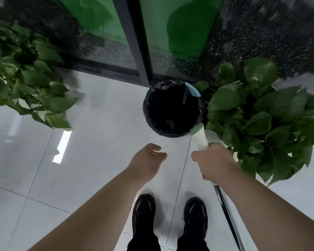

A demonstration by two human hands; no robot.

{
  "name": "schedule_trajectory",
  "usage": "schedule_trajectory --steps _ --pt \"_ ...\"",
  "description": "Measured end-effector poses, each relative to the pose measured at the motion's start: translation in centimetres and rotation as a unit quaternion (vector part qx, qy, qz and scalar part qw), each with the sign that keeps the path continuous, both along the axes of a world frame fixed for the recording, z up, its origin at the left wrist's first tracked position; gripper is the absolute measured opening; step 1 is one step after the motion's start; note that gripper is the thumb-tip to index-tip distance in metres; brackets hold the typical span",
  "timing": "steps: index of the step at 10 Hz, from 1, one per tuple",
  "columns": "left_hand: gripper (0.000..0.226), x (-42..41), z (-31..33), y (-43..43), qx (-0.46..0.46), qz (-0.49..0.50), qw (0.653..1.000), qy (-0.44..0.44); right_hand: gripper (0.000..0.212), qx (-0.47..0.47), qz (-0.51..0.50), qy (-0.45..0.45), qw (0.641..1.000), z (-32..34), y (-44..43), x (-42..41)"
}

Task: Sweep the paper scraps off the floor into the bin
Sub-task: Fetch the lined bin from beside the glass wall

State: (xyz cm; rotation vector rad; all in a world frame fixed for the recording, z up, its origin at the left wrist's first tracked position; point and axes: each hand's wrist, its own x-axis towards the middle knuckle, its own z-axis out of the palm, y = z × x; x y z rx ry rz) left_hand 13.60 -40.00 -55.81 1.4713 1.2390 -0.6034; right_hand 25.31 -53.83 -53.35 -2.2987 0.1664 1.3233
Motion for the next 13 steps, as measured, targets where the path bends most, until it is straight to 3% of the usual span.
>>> schedule_trajectory --steps 2,3,5,7,8,10,12,13 --pt "0.061 2.0 -7.8 1.9 0.016 0.053 0.998 0.016 0.022 -0.008 0.069 -0.016 0.997 -5.3 2.0 2.2" --pt "0.045 3.7 -10.1 2.5 -0.015 0.091 0.996 0.016 0.025 -0.019 0.102 -0.019 0.994 -7.6 2.5 3.0" --pt "0.038 6.1 -13.0 2.3 -0.047 0.175 0.983 -0.011 0.025 -0.029 0.086 -0.003 0.996 -11.1 2.5 3.9" --pt "0.028 7.2 -14.8 2.2 -0.108 0.338 0.934 -0.038 0.025 -0.030 0.089 -0.015 0.995 -13.7 3.5 4.5" --pt "0.028 7.2 -15.2 2.4 -0.107 0.361 0.925 -0.054 0.024 -0.035 0.076 0.001 0.996 -14.0 3.7 4.6" --pt "0.024 5.2 -11.1 2.5 -0.054 0.365 0.928 -0.050 0.023 -0.033 0.074 -0.005 0.997 -11.3 3.2 3.9" --pt "0.021 2.3 1.5 2.1 -0.027 0.311 0.948 -0.062 0.024 -0.020 0.046 -0.036 0.998 -0.3 2.1 3.2" --pt "0.018 1.8 9.9 1.8 -0.026 0.280 0.957 -0.070 0.020 -0.025 -0.003 -0.052 0.998 8.4 1.9 3.2"
